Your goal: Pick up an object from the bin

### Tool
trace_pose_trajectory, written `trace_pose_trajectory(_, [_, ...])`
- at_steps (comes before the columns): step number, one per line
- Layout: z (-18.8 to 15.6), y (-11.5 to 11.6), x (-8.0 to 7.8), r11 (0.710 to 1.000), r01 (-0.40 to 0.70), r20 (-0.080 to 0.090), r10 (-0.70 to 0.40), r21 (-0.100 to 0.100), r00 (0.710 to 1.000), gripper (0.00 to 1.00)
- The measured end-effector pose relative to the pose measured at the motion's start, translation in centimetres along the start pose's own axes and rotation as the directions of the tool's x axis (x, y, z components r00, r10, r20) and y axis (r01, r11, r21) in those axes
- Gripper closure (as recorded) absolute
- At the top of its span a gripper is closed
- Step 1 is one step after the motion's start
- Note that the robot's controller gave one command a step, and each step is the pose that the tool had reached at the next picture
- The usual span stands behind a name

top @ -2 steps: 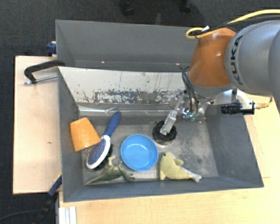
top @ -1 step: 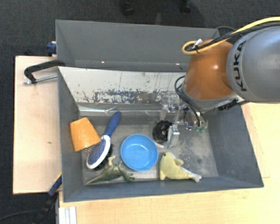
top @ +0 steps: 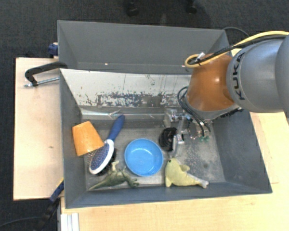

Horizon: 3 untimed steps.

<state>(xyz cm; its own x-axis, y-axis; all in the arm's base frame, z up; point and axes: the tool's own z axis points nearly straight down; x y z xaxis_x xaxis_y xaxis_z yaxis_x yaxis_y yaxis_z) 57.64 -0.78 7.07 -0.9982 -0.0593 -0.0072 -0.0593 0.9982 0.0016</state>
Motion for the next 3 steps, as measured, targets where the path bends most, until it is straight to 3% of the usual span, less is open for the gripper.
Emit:
trace_pose_trajectory(1, [-0.2,0.1,-0.2,1.0,0.0,0.0,0.0,0.0,1.0,0.0])
trace_pose_trajectory(2, [-0.5,0.1,-0.3,1.0,0.0,0.0,0.0,0.0,1.0,1.0])
trace_pose_trajectory(3, [-5.1,0.1,-0.7,1.0,0.001,0.005,-0.001,0.001,1.0,1.0])
